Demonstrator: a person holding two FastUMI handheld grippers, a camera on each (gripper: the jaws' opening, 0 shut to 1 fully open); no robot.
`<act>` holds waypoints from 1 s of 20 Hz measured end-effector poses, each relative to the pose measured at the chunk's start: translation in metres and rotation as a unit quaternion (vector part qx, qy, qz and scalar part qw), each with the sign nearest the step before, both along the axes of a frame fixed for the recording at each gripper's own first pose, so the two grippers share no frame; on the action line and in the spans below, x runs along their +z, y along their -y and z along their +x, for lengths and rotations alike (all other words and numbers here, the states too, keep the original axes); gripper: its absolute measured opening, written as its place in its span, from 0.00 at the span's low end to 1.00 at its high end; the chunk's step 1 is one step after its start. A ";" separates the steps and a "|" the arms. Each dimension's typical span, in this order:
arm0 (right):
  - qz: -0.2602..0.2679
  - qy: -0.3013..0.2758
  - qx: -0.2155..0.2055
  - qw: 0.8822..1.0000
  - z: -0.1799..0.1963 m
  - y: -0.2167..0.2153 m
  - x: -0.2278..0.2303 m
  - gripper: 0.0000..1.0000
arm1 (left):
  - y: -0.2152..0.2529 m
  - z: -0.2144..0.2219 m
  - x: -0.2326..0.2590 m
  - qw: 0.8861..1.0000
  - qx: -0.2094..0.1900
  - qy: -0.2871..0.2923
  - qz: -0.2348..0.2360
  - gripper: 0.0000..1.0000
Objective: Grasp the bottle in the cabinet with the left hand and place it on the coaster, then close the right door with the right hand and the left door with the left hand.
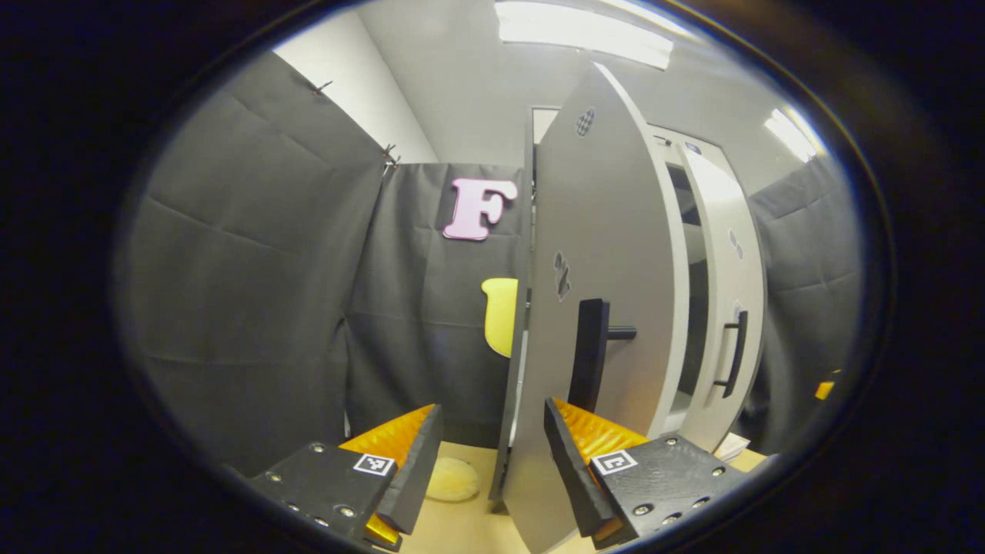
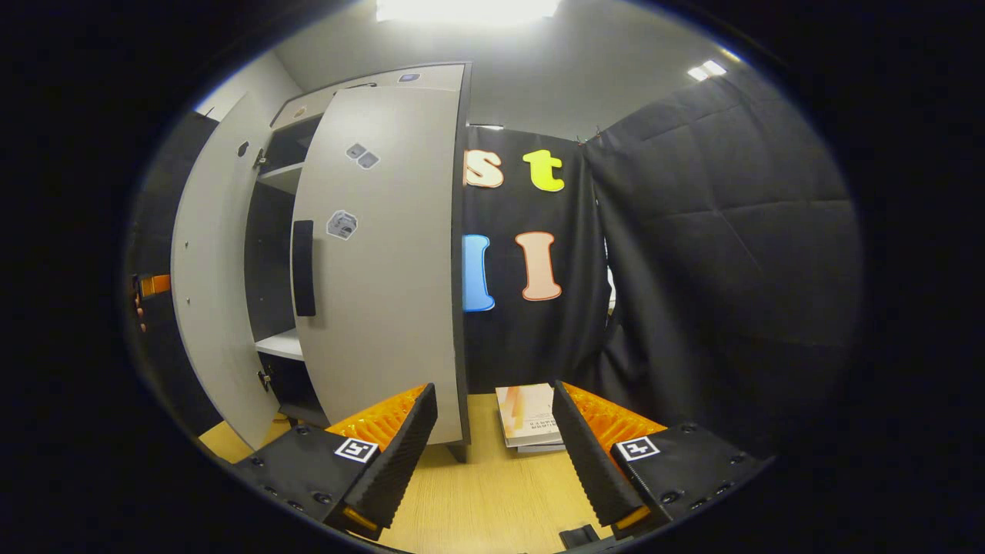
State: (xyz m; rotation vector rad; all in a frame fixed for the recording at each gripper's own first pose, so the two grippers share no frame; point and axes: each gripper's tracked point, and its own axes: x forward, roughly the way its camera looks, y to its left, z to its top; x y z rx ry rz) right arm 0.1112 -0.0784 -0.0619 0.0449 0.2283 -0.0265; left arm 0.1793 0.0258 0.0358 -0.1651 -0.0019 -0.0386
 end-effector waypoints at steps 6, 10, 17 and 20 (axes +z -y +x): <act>-0.004 -0.002 -0.007 1.000 -0.009 0.011 -0.001 0.96 | 0.037 -0.002 -0.002 1.000 -0.031 0.006 0.000 0.77; -0.011 -0.006 -0.017 1.000 -0.016 0.023 -0.003 0.92 | 0.062 0.004 -0.001 0.999 -0.048 0.009 -0.001 0.77; -0.010 -0.016 -0.034 0.999 -0.028 0.039 -0.007 0.96 | 0.120 0.023 0.006 0.995 -0.095 0.022 -0.006 0.77; -0.012 -0.019 -0.038 0.999 -0.033 0.043 -0.009 0.96 | 0.137 0.031 0.003 0.995 -0.098 0.024 0.002 0.77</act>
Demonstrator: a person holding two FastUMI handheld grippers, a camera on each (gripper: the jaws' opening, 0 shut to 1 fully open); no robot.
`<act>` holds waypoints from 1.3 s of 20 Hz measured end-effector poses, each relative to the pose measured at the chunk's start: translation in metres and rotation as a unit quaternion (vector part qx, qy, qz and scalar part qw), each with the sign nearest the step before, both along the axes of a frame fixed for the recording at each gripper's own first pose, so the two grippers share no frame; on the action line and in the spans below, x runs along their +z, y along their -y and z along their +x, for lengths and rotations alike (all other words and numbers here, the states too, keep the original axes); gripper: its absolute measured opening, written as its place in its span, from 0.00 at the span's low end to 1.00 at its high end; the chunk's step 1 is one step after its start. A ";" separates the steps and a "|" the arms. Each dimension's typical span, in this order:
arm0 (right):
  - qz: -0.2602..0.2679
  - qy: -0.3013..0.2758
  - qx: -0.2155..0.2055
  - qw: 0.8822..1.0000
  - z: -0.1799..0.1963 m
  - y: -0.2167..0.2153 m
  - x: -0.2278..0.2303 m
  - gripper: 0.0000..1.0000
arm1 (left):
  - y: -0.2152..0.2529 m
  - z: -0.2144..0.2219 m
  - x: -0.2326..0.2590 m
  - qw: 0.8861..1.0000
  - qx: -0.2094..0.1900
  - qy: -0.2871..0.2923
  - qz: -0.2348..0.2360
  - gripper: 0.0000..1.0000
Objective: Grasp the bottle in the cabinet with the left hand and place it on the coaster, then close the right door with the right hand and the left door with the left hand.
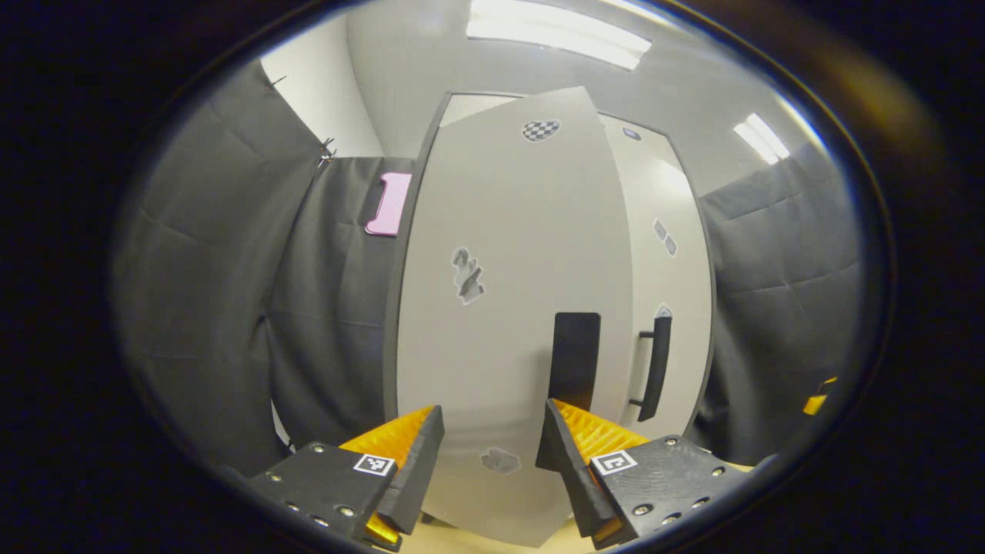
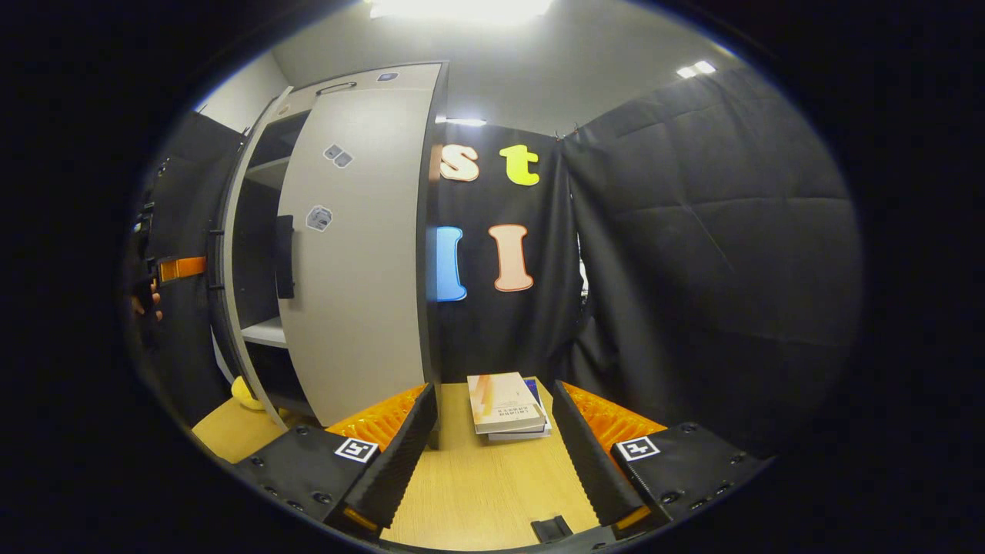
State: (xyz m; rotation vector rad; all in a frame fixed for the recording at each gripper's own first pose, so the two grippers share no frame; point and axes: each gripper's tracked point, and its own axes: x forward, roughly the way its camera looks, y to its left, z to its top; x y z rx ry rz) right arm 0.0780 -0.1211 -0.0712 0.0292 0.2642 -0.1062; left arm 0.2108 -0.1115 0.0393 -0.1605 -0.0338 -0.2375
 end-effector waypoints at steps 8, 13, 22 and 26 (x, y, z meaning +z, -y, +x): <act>0.005 0.006 0.011 1.000 -0.007 -0.006 0.006 0.92 | -0.001 -0.003 -0.003 1.000 -0.001 0.001 0.005 0.77; 0.009 0.035 0.044 0.998 -0.002 -0.019 0.026 0.96 | -0.014 -0.029 0.003 0.999 0.020 0.016 0.036 0.77; 0.011 0.079 0.108 0.991 -0.008 -0.061 0.056 0.96 | -0.050 -0.102 -0.004 0.996 0.052 0.011 0.069 0.78; 0.010 0.088 0.116 0.989 -0.013 -0.075 0.063 0.96 | -0.072 -0.129 -0.003 0.996 0.059 0.010 0.073 0.78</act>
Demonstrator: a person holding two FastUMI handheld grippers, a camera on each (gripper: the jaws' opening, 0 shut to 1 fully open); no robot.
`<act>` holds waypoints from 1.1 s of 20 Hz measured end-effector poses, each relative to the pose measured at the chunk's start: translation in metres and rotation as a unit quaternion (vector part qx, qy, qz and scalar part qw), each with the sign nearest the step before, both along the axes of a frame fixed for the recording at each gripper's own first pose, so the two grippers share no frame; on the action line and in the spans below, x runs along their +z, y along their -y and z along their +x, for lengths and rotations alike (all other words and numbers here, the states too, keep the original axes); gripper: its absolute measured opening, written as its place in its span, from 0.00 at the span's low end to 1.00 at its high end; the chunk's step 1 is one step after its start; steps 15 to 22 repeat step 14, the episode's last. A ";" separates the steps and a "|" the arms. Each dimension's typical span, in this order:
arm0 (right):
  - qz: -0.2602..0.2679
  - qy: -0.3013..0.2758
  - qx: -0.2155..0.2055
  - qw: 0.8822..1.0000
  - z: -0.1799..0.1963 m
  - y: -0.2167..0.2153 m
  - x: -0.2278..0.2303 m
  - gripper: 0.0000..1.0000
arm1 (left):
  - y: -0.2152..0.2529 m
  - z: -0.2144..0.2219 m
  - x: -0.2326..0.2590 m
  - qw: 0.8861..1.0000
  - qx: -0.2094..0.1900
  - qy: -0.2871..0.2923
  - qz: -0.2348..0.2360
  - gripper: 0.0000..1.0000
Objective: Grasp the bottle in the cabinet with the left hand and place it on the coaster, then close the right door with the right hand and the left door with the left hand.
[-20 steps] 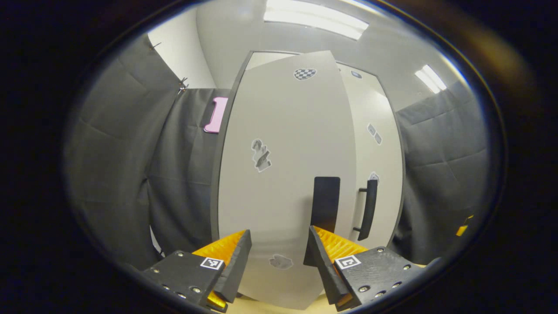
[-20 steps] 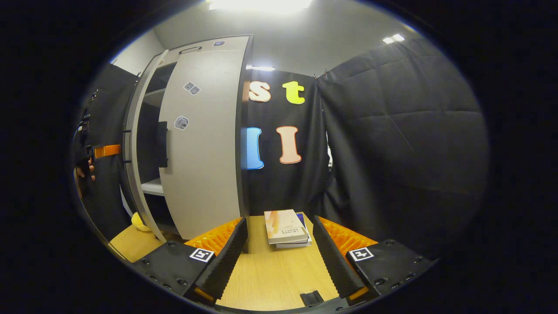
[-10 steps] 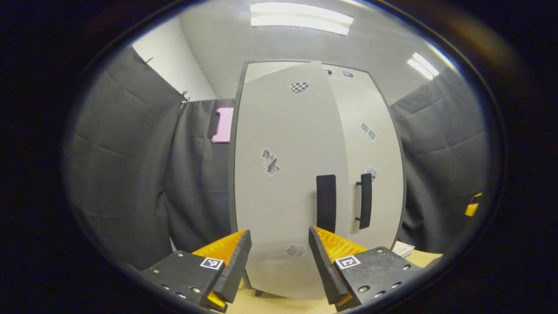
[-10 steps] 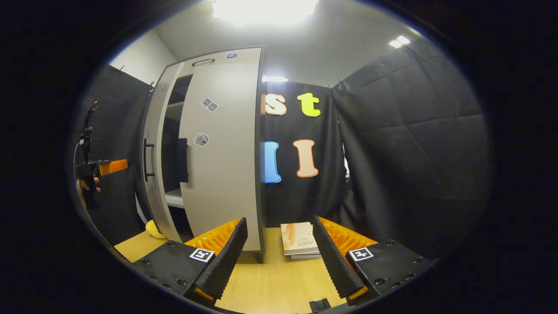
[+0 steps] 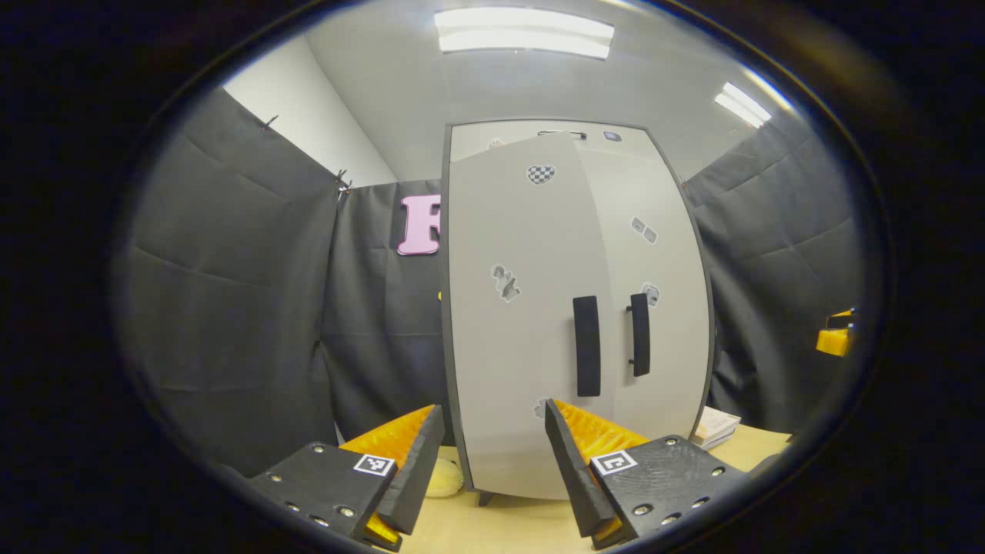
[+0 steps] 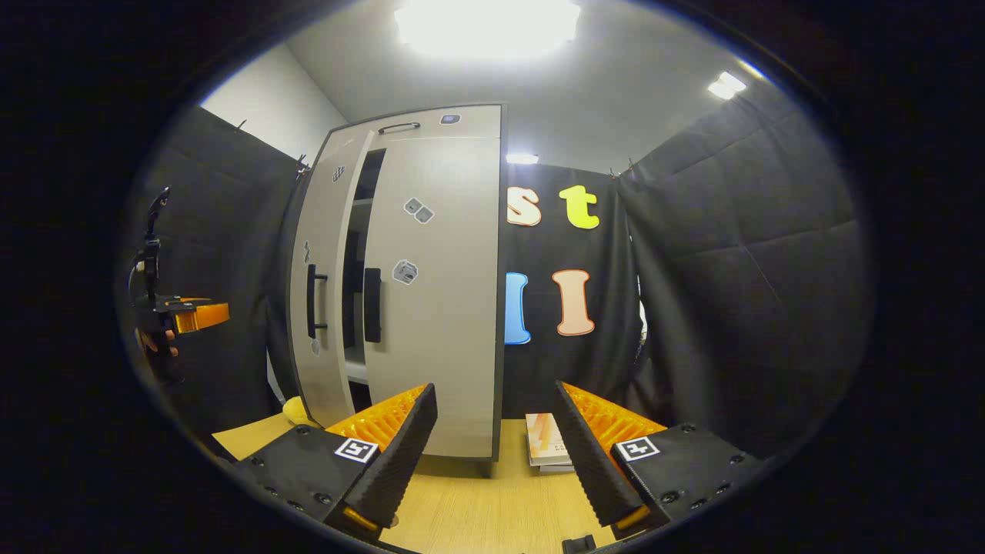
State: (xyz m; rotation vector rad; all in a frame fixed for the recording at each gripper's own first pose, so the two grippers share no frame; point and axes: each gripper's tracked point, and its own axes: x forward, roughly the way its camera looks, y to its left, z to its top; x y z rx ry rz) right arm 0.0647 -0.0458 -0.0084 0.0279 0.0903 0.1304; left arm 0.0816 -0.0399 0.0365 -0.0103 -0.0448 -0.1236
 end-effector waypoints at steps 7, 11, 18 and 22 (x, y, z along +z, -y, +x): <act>0.020 0.005 0.007 1.000 -0.016 -0.026 0.007 0.96 | -0.030 -0.038 -0.013 1.000 0.011 -0.013 0.019 0.77; 0.015 0.008 0.011 1.000 -0.027 -0.034 0.009 0.96 | -0.040 -0.056 -0.017 0.999 0.015 -0.017 0.030 0.78; 0.011 0.013 0.011 1.000 -0.035 -0.036 0.012 0.96 | -0.044 -0.067 -0.016 0.999 0.016 -0.018 0.032 0.78; 0.011 0.013 0.011 1.000 -0.035 -0.036 0.012 0.96 | -0.044 -0.067 -0.016 0.999 0.016 -0.018 0.032 0.78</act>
